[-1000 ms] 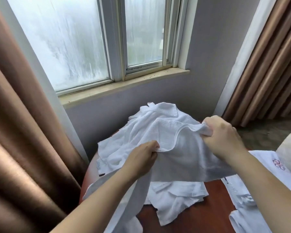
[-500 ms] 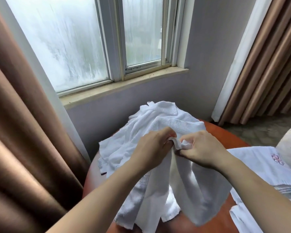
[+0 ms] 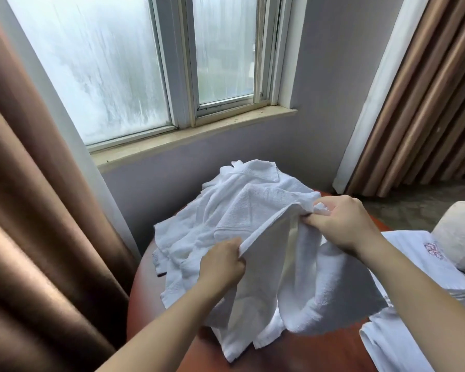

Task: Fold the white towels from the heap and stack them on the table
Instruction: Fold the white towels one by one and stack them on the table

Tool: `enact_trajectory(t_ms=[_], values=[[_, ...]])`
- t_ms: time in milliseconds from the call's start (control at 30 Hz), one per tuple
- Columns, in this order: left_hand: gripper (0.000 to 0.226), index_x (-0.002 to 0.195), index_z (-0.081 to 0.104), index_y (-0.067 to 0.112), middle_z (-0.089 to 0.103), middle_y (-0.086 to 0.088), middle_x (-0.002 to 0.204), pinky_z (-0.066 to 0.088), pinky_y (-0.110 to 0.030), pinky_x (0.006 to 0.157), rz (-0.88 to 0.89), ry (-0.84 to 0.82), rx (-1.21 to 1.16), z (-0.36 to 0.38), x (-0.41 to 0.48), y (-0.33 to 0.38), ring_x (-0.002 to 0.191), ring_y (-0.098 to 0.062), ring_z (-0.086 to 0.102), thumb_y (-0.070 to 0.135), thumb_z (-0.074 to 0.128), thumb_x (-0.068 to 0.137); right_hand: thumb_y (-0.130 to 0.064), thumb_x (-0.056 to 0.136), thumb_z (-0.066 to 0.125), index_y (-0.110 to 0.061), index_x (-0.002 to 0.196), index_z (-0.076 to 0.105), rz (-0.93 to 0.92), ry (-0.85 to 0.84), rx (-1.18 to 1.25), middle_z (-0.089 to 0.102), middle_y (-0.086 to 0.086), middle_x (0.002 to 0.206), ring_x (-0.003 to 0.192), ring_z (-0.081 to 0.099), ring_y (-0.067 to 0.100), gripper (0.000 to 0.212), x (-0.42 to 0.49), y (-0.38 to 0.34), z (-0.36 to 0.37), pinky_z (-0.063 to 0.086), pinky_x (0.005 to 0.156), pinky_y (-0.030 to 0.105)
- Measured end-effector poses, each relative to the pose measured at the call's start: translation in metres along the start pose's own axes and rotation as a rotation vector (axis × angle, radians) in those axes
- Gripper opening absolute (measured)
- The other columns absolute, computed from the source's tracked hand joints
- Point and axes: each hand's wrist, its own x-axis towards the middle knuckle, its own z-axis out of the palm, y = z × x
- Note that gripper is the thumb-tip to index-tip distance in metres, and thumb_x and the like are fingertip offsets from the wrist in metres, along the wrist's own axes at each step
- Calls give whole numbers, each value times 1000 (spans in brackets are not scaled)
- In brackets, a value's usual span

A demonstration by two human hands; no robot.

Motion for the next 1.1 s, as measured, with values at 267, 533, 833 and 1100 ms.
enact_trajectory(t_ms=[267,533,833,1100], values=[[30,80,58,30,60,12,75,42,-25,64,-9,-57,-315,-28,25,-16,77,-15,56,2,49,86,-24,76,75,9,70,59,223,-47,27,48,9,62,65,43,21,36,4,34,-10,32,60,33],[33,94,42,17,56,-4,87,34,-36,56,165,232,34,2,11,-22,73,-37,52,-11,41,76,-23,76,76,-10,51,51,215,-33,17,49,8,56,61,43,23,37,2,32,-4,32,56,33],[54,133,50,26,58,2,119,44,-33,82,189,-33,177,59,-9,-45,106,-27,57,13,48,80,-25,75,77,-1,64,62,194,-124,-8,51,3,56,57,43,17,31,-9,40,13,34,55,32],[96,140,42,38,42,8,112,34,-38,102,174,-194,-150,76,18,7,118,-18,41,73,38,50,-23,72,80,-9,62,68,95,-185,86,54,-1,58,58,45,10,21,-15,41,16,36,56,29]])
